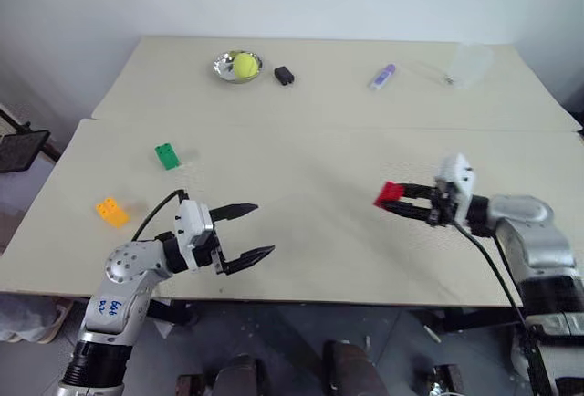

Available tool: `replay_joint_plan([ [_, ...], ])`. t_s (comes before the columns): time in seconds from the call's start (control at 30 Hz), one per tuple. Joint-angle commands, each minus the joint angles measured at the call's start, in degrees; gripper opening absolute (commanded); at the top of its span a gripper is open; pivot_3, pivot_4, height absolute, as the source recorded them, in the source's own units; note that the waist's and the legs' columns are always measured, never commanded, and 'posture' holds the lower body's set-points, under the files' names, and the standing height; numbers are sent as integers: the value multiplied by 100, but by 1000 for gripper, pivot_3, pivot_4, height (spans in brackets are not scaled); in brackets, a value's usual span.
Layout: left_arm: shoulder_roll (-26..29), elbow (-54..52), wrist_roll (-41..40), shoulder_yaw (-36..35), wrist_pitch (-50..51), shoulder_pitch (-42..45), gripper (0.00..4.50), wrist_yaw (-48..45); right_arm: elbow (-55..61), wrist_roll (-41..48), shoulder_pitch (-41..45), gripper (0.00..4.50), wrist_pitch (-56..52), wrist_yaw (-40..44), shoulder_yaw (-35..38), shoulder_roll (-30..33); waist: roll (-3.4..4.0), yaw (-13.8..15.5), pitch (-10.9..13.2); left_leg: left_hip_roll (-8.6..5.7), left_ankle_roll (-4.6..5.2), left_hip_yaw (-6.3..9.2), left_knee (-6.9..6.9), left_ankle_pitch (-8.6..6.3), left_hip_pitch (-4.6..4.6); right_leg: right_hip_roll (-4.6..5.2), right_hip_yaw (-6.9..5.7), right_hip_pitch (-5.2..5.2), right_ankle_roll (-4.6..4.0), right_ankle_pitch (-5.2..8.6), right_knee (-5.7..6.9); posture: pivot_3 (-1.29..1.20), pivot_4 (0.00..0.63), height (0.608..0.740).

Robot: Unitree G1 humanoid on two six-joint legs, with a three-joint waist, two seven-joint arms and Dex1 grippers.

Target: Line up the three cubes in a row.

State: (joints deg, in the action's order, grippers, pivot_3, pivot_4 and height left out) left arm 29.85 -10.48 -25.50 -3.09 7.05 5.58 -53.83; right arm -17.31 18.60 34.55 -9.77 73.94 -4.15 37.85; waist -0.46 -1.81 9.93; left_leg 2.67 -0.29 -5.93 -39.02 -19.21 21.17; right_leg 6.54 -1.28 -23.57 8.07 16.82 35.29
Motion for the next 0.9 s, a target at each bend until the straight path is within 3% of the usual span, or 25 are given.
replay_joint_plan([
  [0.03,34,-293,-34,-155,-34,-186,4500,131,-568,-409,406,1495,441,472,-573,-336,-1,22,0,1,-1,3,0,-1,1,1,-3,0,0,0,13,0,150,740],
  [0.23,143,-632,-100,-374,61,-519,4500,312,-1734,-733,873,1495,1044,521,-714,-777,-2,50,1,1,15,10,-1,-18,14,30,-46,-3,0,0,14,0,150,740],
  [0.43,175,-647,-39,-537,26,-560,4500,470,-2206,-843,1016,1495,1403,658,-722,-942,-1,1,0,2,15,-4,-5,-25,7,83,-171,-2,0,-1,26,0,150,740],
  [0.47,163,-667,-54,-591,31,-585,4500,532,-2254,-852,1027,2226,1480,649,-701,-958,-2,1,0,1,15,-4,-5,-25,7,84,-172,-2,0,-1,26,0,150,740],
  [0.6,72,-688,-99,-900,-18,-761,4500,844,-2320,-782,1083,3533,1649,656,-546,-958,1,-5,2,2,15,-5,-5,-27,8,90,-179,-4,0,0,26,0,150,740],
  [0.7,-326,-596,-171,-1701,-343,-1242,4500,1460,-2034,-399,972,4484,2076,657,-90,-876,2,-19,3,3,16,-8,-5,-30,8,96,-188,-4,0,0,26,0,150,740],
  [0.8,-642,-498,2,-2419,-821,-1758,4500,1932,-1440,435,584,4484,2489,870,610,-1003,2,-9,3,12,16,-10,-5,-45,7,101,-214,-5,0,-1,25,0,150,740],
  [0.9,-1003,-490,-101,-2855,-994,-2219,4500,2318,-797,714,44,4484,2289,995,742,-929,1,26,2,12,17,-6,-5,-56,7,102,-240,-3,0,0,21,0,150,740],
])
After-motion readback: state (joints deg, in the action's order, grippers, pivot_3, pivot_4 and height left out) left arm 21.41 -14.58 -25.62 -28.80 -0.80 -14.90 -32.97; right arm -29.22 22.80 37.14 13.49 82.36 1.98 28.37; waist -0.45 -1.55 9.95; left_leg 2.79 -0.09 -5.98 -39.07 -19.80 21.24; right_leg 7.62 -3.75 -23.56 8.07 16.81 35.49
